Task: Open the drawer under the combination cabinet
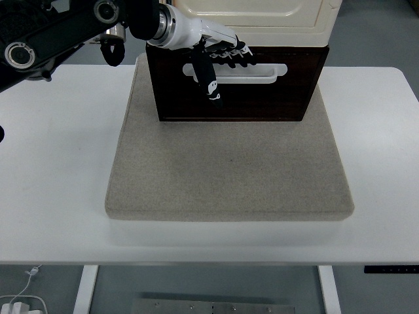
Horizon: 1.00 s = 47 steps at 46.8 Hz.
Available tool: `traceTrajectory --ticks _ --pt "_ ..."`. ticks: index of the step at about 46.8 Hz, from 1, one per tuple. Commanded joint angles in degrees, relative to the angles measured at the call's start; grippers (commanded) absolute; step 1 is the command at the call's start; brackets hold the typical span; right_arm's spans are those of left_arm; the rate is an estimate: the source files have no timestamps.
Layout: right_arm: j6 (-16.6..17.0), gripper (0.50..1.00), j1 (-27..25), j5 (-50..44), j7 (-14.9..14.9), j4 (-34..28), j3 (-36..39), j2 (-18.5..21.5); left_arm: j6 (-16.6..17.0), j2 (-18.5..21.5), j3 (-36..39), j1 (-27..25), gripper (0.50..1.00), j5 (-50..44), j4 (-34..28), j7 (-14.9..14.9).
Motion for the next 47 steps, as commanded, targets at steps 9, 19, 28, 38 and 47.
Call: traceTrajectory --ticks 9,19,28,38,47 --pt "0.01 0.928 0.0 0.0 0.01 0.0 0.0 0.0 0.9 -0.7 0.85 0.14 1.0 -0.01 0.11 0.01" --pt "0.01 0.928 0.0 0.0 0.01 0.0 0.0 0.0 1.78 -0.88 0.85 0.4 1.0 -0.01 0.72 0.01" --pt "0.01 0.928 0.0 0.0 0.01 0.0 0.0 0.0 2.13 -2.37 0.85 0.67 1.0 -0.01 1.6 0.01" --pt "0.01 0.928 0.0 0.0 0.01 0.0 0.09 0.0 2.4 -2.81 0.93 0.75 1.0 -0.01 2.04 0.01" --pt "0.01 0.928 0.0 0.0 0.01 0.0 0.09 0.0 3.54 -2.99 1.11 0.93 1.0 0.08 2.48 0.01"
